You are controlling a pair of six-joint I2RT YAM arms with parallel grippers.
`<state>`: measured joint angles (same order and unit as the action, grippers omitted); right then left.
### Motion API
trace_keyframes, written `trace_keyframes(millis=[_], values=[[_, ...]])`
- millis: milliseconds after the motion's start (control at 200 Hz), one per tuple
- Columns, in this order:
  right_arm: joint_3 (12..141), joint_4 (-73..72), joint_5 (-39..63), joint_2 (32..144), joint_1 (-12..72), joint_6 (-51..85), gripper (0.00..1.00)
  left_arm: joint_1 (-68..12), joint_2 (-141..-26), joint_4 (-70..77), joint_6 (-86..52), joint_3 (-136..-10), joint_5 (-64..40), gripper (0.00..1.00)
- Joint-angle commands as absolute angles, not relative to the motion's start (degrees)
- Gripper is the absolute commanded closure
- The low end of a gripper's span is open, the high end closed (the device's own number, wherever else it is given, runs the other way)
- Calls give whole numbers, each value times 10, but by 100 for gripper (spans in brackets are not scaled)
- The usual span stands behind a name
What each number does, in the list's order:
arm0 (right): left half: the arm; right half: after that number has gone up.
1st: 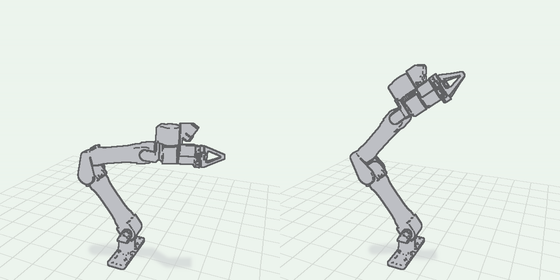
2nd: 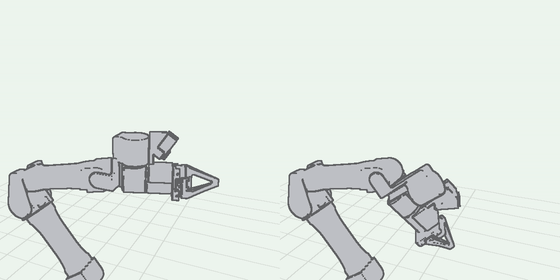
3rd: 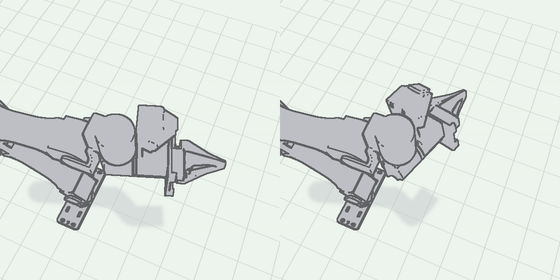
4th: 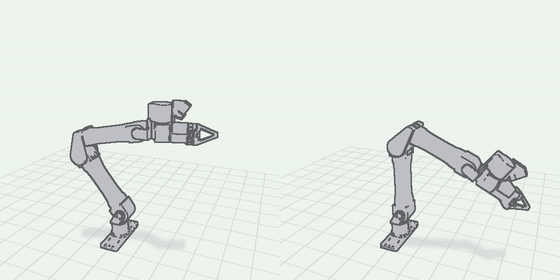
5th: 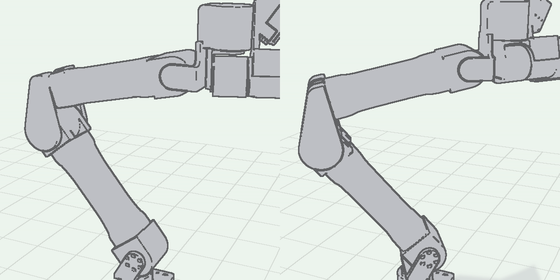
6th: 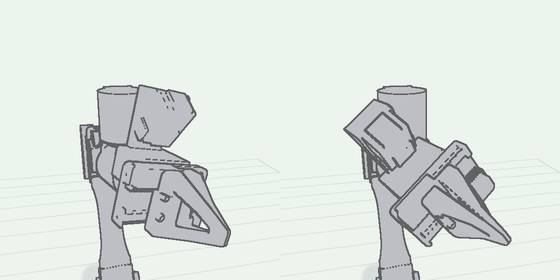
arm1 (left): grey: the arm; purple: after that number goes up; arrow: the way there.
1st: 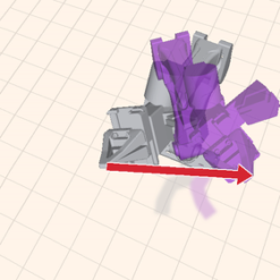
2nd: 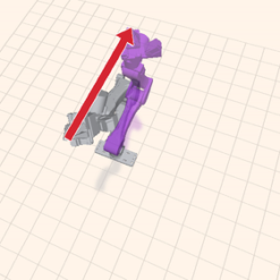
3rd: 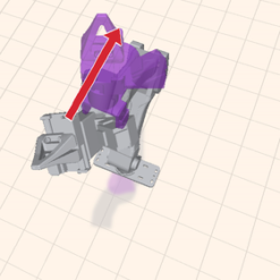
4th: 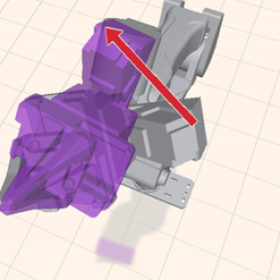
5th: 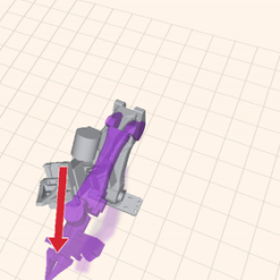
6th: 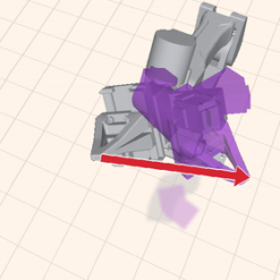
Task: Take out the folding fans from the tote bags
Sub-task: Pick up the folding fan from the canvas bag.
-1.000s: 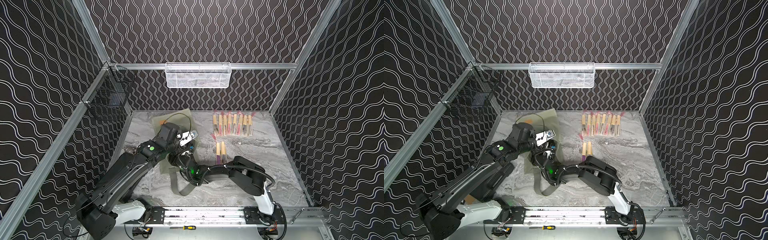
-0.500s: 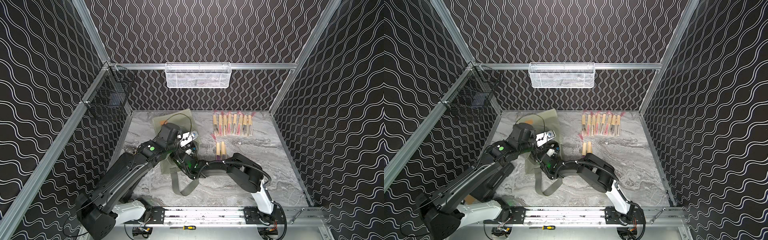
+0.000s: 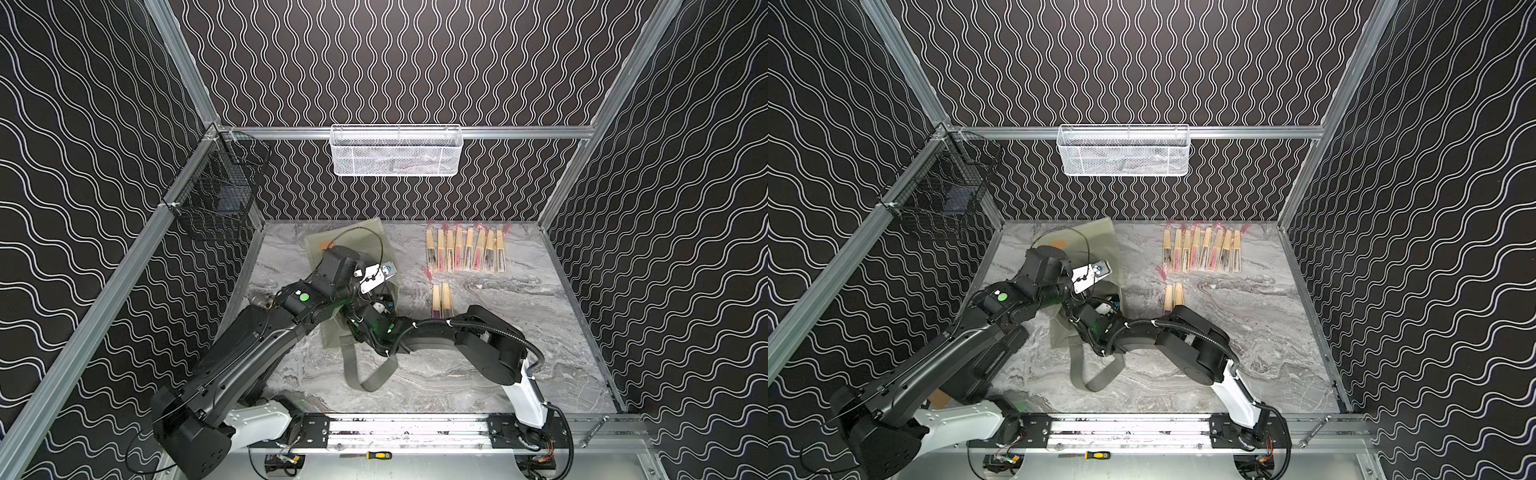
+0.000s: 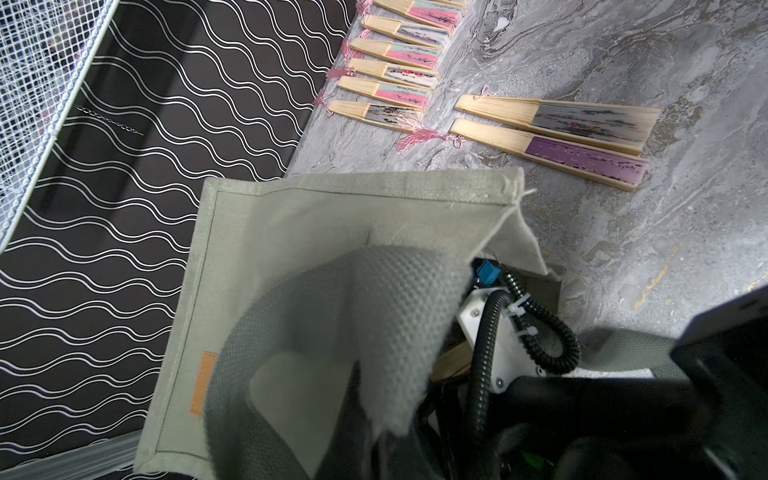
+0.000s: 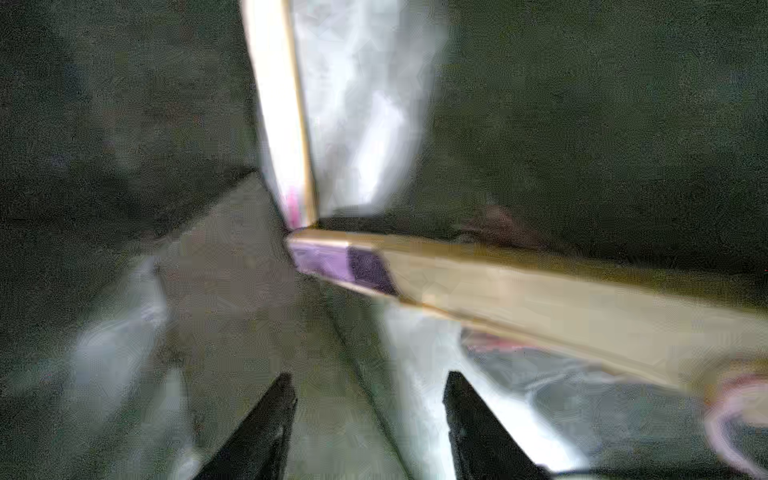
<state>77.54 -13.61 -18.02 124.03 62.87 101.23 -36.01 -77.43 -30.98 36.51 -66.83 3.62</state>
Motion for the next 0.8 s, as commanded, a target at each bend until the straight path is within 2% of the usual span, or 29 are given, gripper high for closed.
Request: trace_keyframes(millis=[0, 320, 495, 631, 796], values=[[781, -105, -176, 1252, 627, 1083, 41, -360, -775, -295, 365, -675, 28, 100], [792, -138, -257, 1280, 611, 1085, 43, -360, -776, -295, 365, -675, 27, 100], [805, -146, -277, 1289, 596, 1084, 46, -360, -777, -295, 365, -675, 25, 100], [814, -136, -298, 1289, 589, 1086, 51, -360, -779, -296, 365, -675, 25, 100], [825, -154, -299, 1303, 575, 1095, 52, -360, -780, -296, 365, -675, 24, 100]])
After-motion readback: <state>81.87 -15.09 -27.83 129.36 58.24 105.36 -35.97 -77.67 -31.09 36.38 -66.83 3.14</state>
